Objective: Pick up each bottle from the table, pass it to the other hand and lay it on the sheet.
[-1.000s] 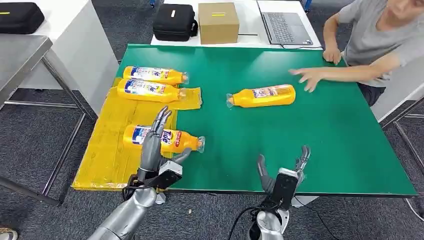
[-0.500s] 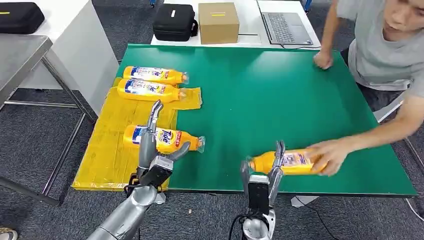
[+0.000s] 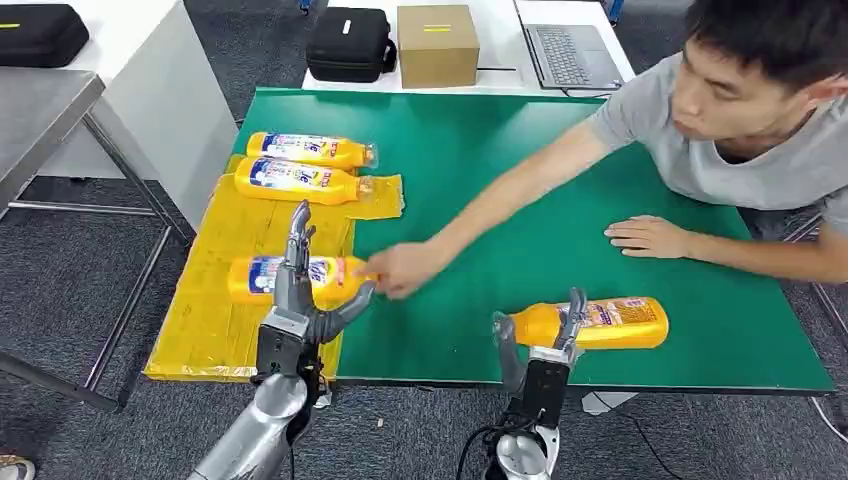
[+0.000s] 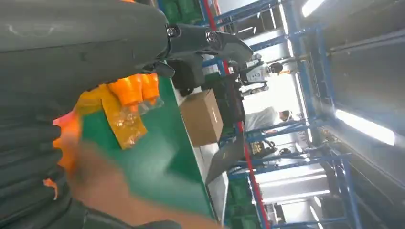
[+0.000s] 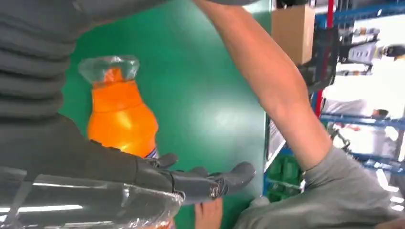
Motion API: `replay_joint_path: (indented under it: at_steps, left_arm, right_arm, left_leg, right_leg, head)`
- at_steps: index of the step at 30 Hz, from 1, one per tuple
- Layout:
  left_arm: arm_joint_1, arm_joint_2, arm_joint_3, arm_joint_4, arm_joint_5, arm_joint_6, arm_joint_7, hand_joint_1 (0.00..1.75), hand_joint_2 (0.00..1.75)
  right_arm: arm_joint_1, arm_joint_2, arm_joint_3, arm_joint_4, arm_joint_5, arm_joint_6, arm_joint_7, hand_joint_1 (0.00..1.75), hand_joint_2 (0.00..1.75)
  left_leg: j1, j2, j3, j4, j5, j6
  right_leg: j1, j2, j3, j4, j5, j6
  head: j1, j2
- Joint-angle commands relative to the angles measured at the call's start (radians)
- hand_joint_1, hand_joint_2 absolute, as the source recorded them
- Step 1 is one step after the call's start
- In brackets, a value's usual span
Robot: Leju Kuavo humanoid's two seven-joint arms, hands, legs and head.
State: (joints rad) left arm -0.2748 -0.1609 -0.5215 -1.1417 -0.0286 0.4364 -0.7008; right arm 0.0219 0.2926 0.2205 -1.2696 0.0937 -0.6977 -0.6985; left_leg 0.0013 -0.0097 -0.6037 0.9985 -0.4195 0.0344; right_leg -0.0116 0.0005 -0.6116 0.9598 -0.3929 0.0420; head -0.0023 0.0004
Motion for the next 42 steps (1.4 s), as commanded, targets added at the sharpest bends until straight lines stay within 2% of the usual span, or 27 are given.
replay_joint_path:
  at_steps: [1, 4, 8, 15, 20, 21, 25, 32, 36, 38, 42]
  left_arm:
    - [0.002, -0.020, -0.004, -0.026, 0.032, -0.077, 0.003, 0.00, 1.75]
    - [-0.006, -0.023, -0.011, -0.004, 0.064, -0.166, 0.003, 0.00, 1.75]
    - [0.007, -0.020, -0.009, -0.036, 0.055, -0.199, 0.003, 0.00, 1.75]
    - [0.002, -0.024, 0.022, -0.008, 0.044, -0.181, 0.003, 0.00, 1.75]
    - [-0.003, -0.015, 0.021, -0.010, 0.026, -0.191, 0.003, 0.00, 1.75]
    - [-0.006, -0.014, 0.022, -0.007, 0.027, -0.196, 0.003, 0.00, 1.75]
    - [-0.004, -0.014, 0.027, 0.001, 0.026, -0.204, 0.003, 0.00, 1.75]
    - [-0.004, -0.014, 0.027, 0.001, 0.026, -0.204, 0.003, 0.00, 1.75]
    - [0.000, -0.019, 0.029, 0.010, 0.041, -0.220, 0.003, 0.00, 1.75]
    - [-0.007, -0.027, 0.027, 0.030, 0.048, -0.216, 0.003, 0.00, 1.75]
    - [-0.044, -0.037, 0.050, 0.025, 0.061, -0.195, 0.003, 0.00, 1.75]
  right_arm:
    - [0.028, -0.016, -0.101, -0.191, 0.455, 0.000, 0.000, 0.00, 1.75]
    - [0.051, -0.034, -0.154, -0.359, 0.564, 0.000, 0.000, 0.00, 1.75]
    - [0.063, -0.066, -0.198, -0.452, 0.612, 0.000, 0.000, 0.00, 1.75]
    - [0.112, -0.127, -0.306, -0.473, 0.761, 0.000, 0.000, 0.00, 1.75]
    - [0.111, -0.170, -0.329, -0.373, 0.841, 0.000, 0.000, 0.00, 1.75]
    - [0.102, -0.191, -0.345, -0.306, 0.875, 0.000, 0.006, 0.00, 1.75]
    - [0.059, -0.297, -0.310, -0.172, 0.868, 0.003, 0.106, 0.00, 1.75]
    - [0.059, -0.297, -0.310, -0.172, 0.868, 0.003, 0.106, 0.00, 1.75]
    - [0.030, -0.398, -0.296, -0.050, 0.835, 0.003, 0.185, 0.00, 1.75]
    - [0.030, -0.406, -0.330, -0.024, 0.844, 0.000, 0.184, 0.00, 1.75]
    - [-0.007, -0.442, -0.311, 0.071, 0.876, 0.014, 0.221, 0.00, 1.75]
  left_leg:
    - [0.000, -0.001, 0.004, 0.001, -0.002, -0.002]
    - [-0.001, -0.003, 0.002, 0.001, -0.002, -0.001]
    - [0.000, -0.001, 0.004, 0.001, -0.002, -0.001]
    - [0.000, -0.003, 0.005, -0.001, -0.002, -0.001]
    - [0.000, 0.000, 0.004, -0.001, -0.001, -0.001]
    - [0.001, 0.000, 0.005, -0.001, -0.002, -0.001]
    - [0.001, 0.001, 0.007, -0.002, -0.002, -0.002]
    - [0.000, 0.001, 0.003, -0.001, -0.002, -0.001]
    - [0.000, 0.002, 0.006, -0.001, -0.003, -0.002]
    - [0.000, 0.000, 0.004, -0.001, -0.001, -0.001]
    - [0.000, 0.000, 0.005, 0.000, -0.002, -0.001]
  right_leg:
    - [0.000, -0.002, 0.004, 0.001, -0.003, -0.002]
    - [0.000, -0.004, 0.002, 0.002, -0.003, -0.001]
    - [0.000, -0.002, 0.004, 0.001, -0.003, -0.001]
    - [0.000, -0.003, 0.006, -0.001, -0.002, -0.001]
    - [0.001, -0.001, 0.004, -0.002, -0.001, -0.001]
    - [0.001, -0.001, 0.006, -0.002, -0.002, -0.001]
    - [0.001, 0.000, 0.007, -0.004, -0.001, -0.001]
    - [0.000, 0.001, 0.004, -0.002, -0.001, -0.001]
    - [0.001, 0.001, 0.006, -0.002, -0.001, -0.001]
    - [0.000, 0.000, 0.004, -0.002, 0.000, 0.000]
    - [0.000, -0.001, 0.006, -0.002, -0.001, -0.001]
  head:
    - [0.000, 0.000]
    - [0.000, 0.000]
    - [0.000, 0.000]
    - [0.000, 0.000]
    - [0.000, 0.000]
    - [0.000, 0.000]
    - [0.000, 0.000]
    - [0.000, 0.000]
    - [0.000, 0.000]
    - [-0.001, 0.000]
    - [0.000, 0.000]
